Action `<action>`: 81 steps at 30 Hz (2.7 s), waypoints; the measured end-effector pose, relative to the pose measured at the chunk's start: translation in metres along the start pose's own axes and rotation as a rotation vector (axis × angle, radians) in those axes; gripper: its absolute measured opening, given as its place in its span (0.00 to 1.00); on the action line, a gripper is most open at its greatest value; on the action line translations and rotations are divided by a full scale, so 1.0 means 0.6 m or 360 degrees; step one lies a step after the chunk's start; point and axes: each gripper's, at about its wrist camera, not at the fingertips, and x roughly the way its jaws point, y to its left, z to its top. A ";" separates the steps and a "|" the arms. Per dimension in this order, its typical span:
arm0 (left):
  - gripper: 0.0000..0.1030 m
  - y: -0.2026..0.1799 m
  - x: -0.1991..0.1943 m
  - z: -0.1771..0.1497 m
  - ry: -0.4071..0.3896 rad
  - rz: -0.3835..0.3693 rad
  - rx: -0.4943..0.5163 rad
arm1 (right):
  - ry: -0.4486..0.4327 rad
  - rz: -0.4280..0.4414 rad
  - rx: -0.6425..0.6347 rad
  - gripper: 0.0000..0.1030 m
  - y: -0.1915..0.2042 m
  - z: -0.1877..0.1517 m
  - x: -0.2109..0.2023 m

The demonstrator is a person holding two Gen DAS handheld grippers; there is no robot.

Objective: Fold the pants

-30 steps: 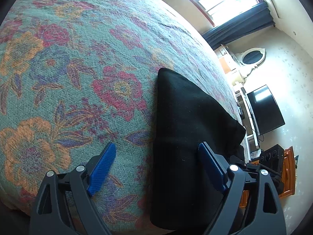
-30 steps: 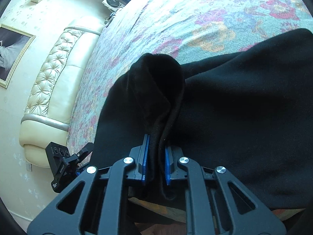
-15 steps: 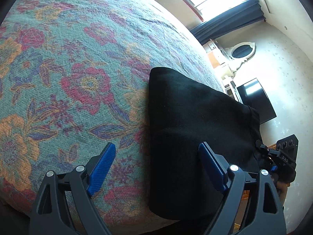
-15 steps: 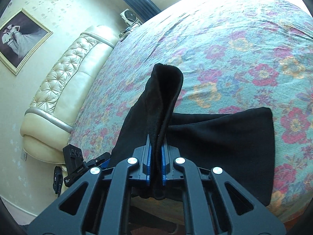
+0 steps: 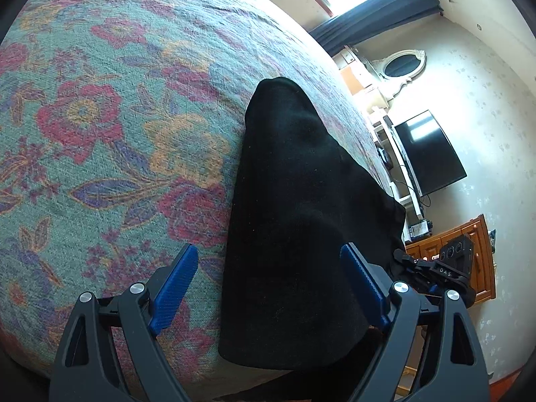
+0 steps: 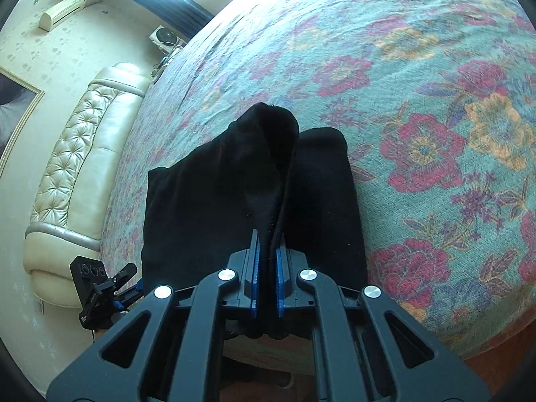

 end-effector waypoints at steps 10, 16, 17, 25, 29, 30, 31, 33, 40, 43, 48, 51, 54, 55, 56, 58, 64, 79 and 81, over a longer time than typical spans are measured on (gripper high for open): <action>0.83 -0.006 0.025 -0.006 0.0057 0.0042 0.0038 | 0.0006 -0.0041 0.0039 0.10 -0.030 -0.001 0.009; 0.84 -0.012 0.030 -0.007 0.0051 0.0056 0.0073 | 0.0037 0.0108 0.0086 0.67 -0.023 -0.012 -0.011; 0.84 -0.015 0.028 -0.013 0.0049 0.0057 0.0072 | 0.0040 0.0090 0.0059 0.70 -0.016 -0.015 -0.013; 0.84 -0.013 0.032 -0.018 0.0047 0.0059 0.0074 | 0.0143 -0.0091 -0.0126 0.33 0.006 -0.043 -0.003; 0.84 -0.016 0.035 -0.021 0.0047 0.0069 0.0080 | 0.0155 -0.0102 -0.0139 0.12 -0.007 -0.043 -0.010; 0.84 -0.017 0.036 -0.022 0.0047 0.0072 0.0086 | 0.0146 -0.0116 -0.0140 0.11 -0.012 -0.041 -0.013; 0.85 -0.018 0.037 -0.023 0.0047 0.0075 0.0091 | 0.0133 -0.0147 -0.0140 0.07 -0.018 -0.039 -0.015; 0.85 -0.022 0.039 -0.025 0.0043 0.0083 0.0100 | 0.0119 -0.0272 -0.0142 0.00 -0.039 -0.035 -0.013; 0.86 -0.027 0.043 -0.025 0.0077 0.0077 0.0096 | 0.0042 0.0012 0.0117 0.64 -0.090 -0.028 -0.033; 0.86 -0.023 0.039 -0.017 0.0103 0.0032 0.0036 | -0.0085 0.0013 0.0139 0.93 -0.097 -0.022 -0.057; 0.86 0.005 0.035 0.001 0.0138 -0.0162 -0.0101 | 0.0044 0.0155 0.0303 0.93 -0.144 -0.027 -0.026; 0.86 0.038 0.036 0.008 0.0151 -0.0267 -0.0232 | 0.0092 0.0137 0.0273 0.93 -0.148 -0.033 -0.010; 0.86 0.045 0.037 0.012 0.0178 -0.0305 -0.0249 | 0.0122 0.0192 0.0244 0.93 -0.142 -0.033 -0.004; 0.86 0.042 0.039 0.013 0.0194 -0.0298 -0.0224 | 0.0137 0.0227 0.0243 0.93 -0.141 -0.033 0.000; 0.86 0.035 0.041 0.012 0.0206 -0.0300 -0.0196 | 0.0151 0.0248 0.0241 0.93 -0.140 -0.035 0.004; 0.86 0.023 0.048 0.008 0.0236 -0.0305 -0.0149 | 0.0167 0.0242 0.0209 0.93 -0.136 -0.037 0.010; 0.89 -0.005 0.067 -0.004 0.0275 -0.0280 -0.0082 | 0.0228 0.0367 0.0180 0.93 -0.118 -0.041 0.017; 0.89 -0.018 0.072 -0.014 0.0235 -0.0159 0.0089 | 0.0228 0.0294 0.0111 0.93 -0.086 -0.053 0.038; 0.89 -0.014 0.070 -0.015 0.0218 -0.0194 0.0089 | 0.0232 0.0222 0.0056 0.93 -0.064 -0.056 0.043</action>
